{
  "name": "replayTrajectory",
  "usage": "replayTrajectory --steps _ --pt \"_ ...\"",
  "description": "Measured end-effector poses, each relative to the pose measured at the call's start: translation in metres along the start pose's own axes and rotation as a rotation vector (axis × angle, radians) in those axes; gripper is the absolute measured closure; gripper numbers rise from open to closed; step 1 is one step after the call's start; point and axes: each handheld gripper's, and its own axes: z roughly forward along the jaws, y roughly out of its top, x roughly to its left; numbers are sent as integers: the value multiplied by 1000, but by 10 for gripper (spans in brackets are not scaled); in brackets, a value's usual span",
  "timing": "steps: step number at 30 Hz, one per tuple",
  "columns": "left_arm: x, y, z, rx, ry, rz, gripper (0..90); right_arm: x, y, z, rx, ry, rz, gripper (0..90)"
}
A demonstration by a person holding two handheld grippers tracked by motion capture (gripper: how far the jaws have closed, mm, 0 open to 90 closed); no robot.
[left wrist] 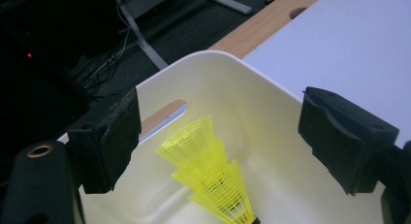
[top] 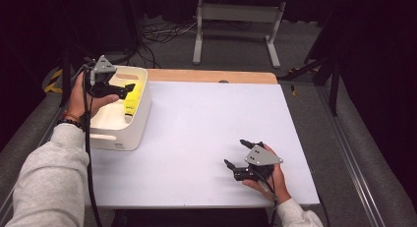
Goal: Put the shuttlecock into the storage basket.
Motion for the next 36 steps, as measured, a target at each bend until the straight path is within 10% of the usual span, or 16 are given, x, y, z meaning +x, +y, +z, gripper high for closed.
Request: replayTrajectory --steps 21,36 --pt "-27 -9 -40 -249 -6 15 143 0 1 -2 -12 -15 -1 169" --pt "-45 -16 -56 -320 -54 33 147 0 2 -3 -17 -20 -1 166"
